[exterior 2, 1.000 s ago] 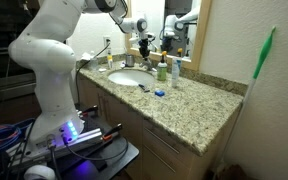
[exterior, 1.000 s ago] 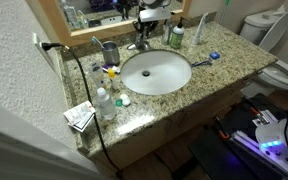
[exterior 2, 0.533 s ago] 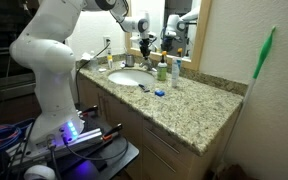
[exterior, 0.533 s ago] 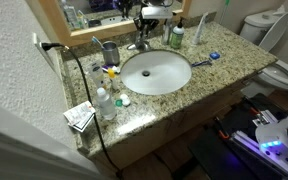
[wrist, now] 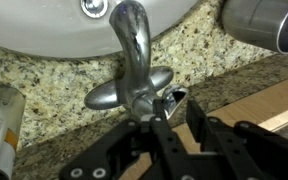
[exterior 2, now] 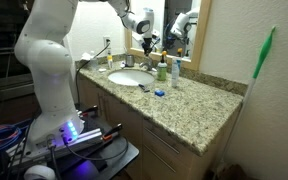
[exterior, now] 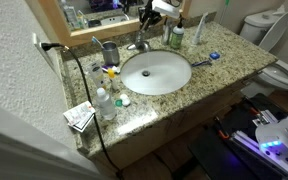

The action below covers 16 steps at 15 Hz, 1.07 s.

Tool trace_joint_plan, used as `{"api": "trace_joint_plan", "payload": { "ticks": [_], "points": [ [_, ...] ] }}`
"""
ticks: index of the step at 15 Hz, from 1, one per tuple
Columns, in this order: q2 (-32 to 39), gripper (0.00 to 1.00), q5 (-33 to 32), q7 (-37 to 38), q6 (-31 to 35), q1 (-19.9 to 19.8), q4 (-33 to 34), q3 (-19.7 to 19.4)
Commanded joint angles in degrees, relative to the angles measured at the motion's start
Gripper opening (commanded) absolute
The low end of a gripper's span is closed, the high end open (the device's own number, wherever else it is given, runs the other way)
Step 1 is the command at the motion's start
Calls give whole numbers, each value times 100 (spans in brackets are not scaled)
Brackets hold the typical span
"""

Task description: Open the tap, wet the shaving stick then close tap

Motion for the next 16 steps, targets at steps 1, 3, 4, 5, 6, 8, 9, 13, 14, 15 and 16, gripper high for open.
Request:
{"api": "trace_joint_plan", "payload": {
  "ticks": [1, 3, 4, 5, 6, 8, 9, 13, 14, 15, 16],
  "points": [
    [-870, 7, 431, -219, 168, -186, -663, 200],
    [-1308, 43, 133, 154, 30, -10, -811, -9],
    [-1528, 54, -123, 407, -160, 88, -858, -118],
    [-1777, 59, -575, 820, -579, 210, -903, -277],
    [-1965, 65, -1046, 1247, -1066, 301, -889, -388],
    [-2345, 79, -1800, 1939, -1755, 383, -929, -448],
    [-2563, 85, -2093, 2210, -2161, 382, -1005, -431],
    [-3320, 100, -2438, 2386, -4032, 234, -1290, -230],
    [-3537, 100, -2311, 2171, -4481, 192, -1429, -217],
    [-3687, 100, -2214, 1960, -4899, 159, -1498, -223],
    [-3828, 100, -2157, 1736, -5310, 134, -1553, -230]
  ]
}}
